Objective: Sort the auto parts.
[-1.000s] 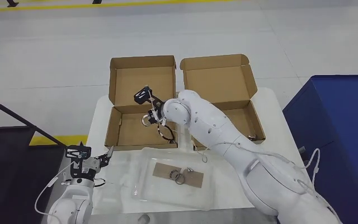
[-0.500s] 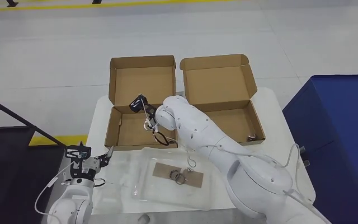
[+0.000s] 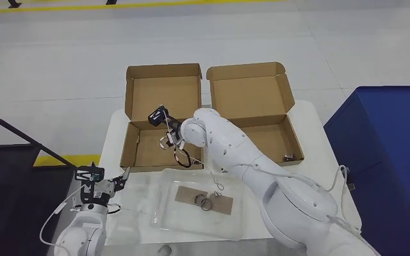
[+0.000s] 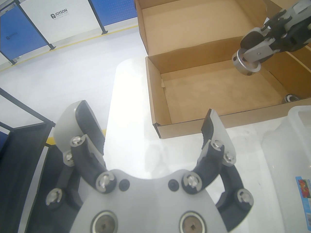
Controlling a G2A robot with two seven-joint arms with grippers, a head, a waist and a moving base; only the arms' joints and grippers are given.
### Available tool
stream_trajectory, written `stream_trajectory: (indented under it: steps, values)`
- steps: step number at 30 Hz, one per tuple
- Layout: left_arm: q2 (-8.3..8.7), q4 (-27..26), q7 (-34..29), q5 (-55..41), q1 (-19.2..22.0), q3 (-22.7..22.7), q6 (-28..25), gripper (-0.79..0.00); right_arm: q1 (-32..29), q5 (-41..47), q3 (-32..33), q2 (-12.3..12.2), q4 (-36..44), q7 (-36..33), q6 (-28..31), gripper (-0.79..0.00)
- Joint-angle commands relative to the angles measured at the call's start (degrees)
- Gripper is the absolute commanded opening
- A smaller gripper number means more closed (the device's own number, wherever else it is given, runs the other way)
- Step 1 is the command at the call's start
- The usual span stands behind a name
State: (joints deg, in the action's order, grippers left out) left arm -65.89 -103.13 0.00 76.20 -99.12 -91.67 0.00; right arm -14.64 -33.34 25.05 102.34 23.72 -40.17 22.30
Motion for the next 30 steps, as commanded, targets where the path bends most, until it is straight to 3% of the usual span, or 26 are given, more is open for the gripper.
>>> stream_trajectory:
  steps: [1,7,14,24,25,27,28,30]
  values:
    - [0.0,0.0,0.0,0.0,0.0,0.0,0.0,0.0,0.08,0.99,1.04,-0.43,-1.37,1.05,5.34,-0.785]
    - [0.0,0.0,0.0,0.0,0.0,0.0,0.0,0.0,-0.86,0.5,1.19,0.22,-3.72,1.58,5.24,-0.785]
    - [0.0,0.0,0.0,0.0,0.0,0.0,0.0,0.0,-1.4,-4.68,-1.63,3.39,-5.18,-1.43,-5.16,-0.785]
    - [0.0,0.0,0.0,0.0,0.0,0.0,0.0,0.0,-0.85,-7.12,-2.84,7.28,-9.66,-4.48,-10.17,-0.785]
    - [0.0,0.0,0.0,0.0,0.0,0.0,0.0,0.0,-0.73,-7.19,-2.82,7.53,-10.02,-4.53,-10.04,-0.453]
    - [0.0,0.0,0.0,0.0,0.0,0.0,0.0,0.0,-0.37,-6.85,-2.49,7.88,-10.8,-4.02,-9.2,-0.08]
    - [0.0,0.0,0.0,0.0,0.0,0.0,0.0,0.0,-0.1,-6.6,-2.26,7.99,-11.33,-3.88,-9.1,-0.015]
    - [0.0,0.0,0.0,0.0,0.0,0.0,0.0,0.0,0.39,-6.23,-1.86,8.18,-12.02,-3.7,-9.11,-0.068]
